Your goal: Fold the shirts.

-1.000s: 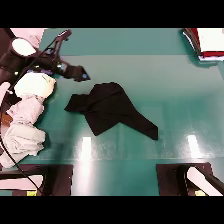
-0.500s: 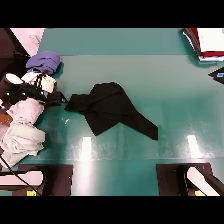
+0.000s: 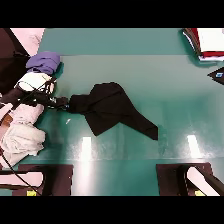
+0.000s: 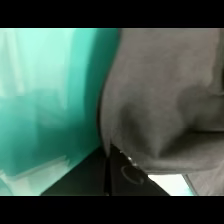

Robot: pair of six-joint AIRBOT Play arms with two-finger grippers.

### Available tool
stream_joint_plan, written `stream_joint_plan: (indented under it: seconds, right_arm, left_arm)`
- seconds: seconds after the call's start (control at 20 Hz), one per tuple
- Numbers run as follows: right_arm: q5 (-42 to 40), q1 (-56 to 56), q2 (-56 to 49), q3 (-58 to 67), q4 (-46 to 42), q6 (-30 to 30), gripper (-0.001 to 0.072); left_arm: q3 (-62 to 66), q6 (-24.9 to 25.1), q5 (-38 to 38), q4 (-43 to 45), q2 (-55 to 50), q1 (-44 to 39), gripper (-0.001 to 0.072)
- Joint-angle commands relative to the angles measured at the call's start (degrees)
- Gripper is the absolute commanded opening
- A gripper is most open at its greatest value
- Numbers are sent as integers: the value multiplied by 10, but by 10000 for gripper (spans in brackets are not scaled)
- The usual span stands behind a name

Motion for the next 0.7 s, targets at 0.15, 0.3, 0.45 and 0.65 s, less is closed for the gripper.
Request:
stream_joint_plan:
  seconds: [0.15, 0.3, 0.45, 0.65]
  right_arm:
    - [-9, 36, 8, -83, -35, 0, 378]
    - [-71, 119, -2, -214, -32, -39, 553]
    - [-131, 202, -73, -293, -32, -70, 564]
    - [-182, 273, -191, -295, -33, -106, 555]
  left_arm:
    - [121, -10, -75, -24, 14, -9, 24]
    - [162, -10, -80, -29, 48, -9, 25]
    - [167, -14, -84, -29, 74, -9, 25]
    - [167, -14, -103, -29, 76, -9, 25]
